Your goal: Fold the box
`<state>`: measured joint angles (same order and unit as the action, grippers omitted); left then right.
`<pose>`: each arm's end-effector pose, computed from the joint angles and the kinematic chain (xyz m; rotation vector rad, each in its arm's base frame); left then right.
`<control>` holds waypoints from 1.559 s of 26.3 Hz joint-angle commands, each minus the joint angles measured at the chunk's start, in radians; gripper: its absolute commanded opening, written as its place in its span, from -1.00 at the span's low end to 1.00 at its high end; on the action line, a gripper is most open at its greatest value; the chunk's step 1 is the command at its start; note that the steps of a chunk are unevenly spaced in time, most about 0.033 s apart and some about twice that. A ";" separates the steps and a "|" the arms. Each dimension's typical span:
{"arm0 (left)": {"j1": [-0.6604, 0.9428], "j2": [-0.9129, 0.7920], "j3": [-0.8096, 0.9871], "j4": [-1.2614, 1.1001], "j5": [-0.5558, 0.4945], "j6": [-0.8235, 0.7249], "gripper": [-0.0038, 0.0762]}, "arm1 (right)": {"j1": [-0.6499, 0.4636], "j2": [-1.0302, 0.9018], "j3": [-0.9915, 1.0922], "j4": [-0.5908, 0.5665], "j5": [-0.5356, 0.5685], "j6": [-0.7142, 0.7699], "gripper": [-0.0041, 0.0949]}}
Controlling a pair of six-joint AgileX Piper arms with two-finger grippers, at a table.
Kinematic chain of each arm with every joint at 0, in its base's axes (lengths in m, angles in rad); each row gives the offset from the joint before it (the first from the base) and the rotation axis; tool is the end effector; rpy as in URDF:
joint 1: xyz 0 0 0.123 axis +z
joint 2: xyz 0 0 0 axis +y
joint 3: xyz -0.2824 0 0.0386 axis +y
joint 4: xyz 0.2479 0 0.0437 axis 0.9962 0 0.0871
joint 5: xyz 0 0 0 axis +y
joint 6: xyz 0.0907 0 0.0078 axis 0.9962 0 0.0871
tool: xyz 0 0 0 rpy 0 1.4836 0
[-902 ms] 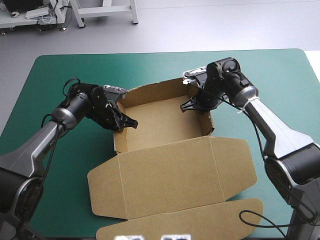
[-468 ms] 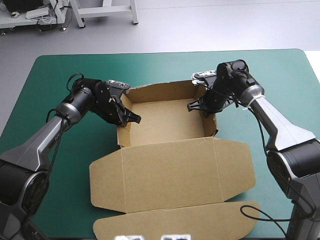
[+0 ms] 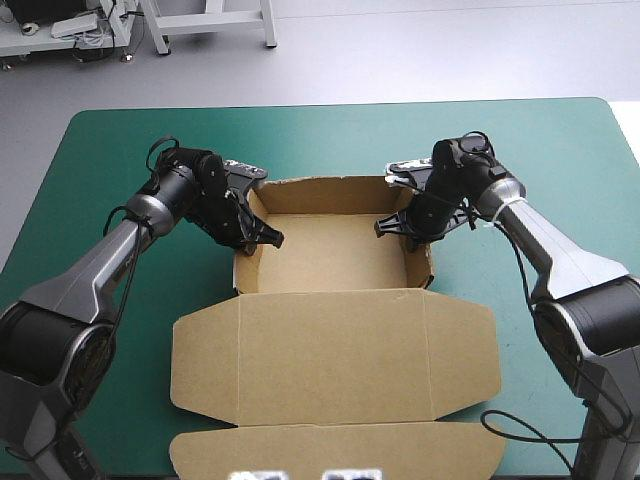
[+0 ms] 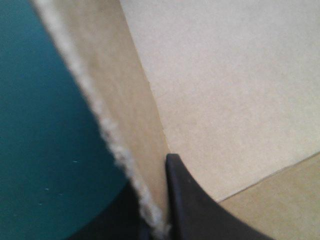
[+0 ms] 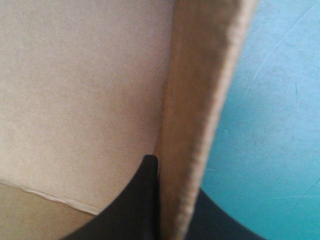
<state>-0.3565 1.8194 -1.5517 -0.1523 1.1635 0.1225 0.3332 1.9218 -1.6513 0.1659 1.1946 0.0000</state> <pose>0.3498 -0.1438 0.2760 0.6301 2.8545 -0.2522 0.3748 0.1445 0.2626 -0.4242 2.9347 0.2822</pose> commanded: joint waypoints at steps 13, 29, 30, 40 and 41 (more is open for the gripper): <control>-0.010 0.003 -0.034 -0.048 0.077 0.047 -0.61 | -0.001 -0.052 -0.016 -0.003 0.055 0.005 -0.94; 0.011 -0.066 -0.141 -0.048 0.124 0.023 0.31 | -0.014 -0.135 -0.022 -0.046 0.055 -0.042 0.91; 0.011 -0.079 -0.153 -0.046 0.126 0.023 0.31 | -0.019 -0.151 -0.026 -0.046 0.055 -0.044 0.91; 0.011 -0.333 -0.188 -0.040 0.126 0.053 0.08 | -0.079 -0.345 -0.030 0.000 0.055 -0.134 0.91; 0.011 -0.368 -0.186 -0.040 0.126 0.054 -0.01 | -0.079 -0.360 -0.030 0.001 0.055 -0.136 0.91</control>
<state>-0.3453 1.5722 -1.7054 -0.1758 1.2427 0.1631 0.2627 1.6526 -1.6502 0.1448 1.2362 -0.1076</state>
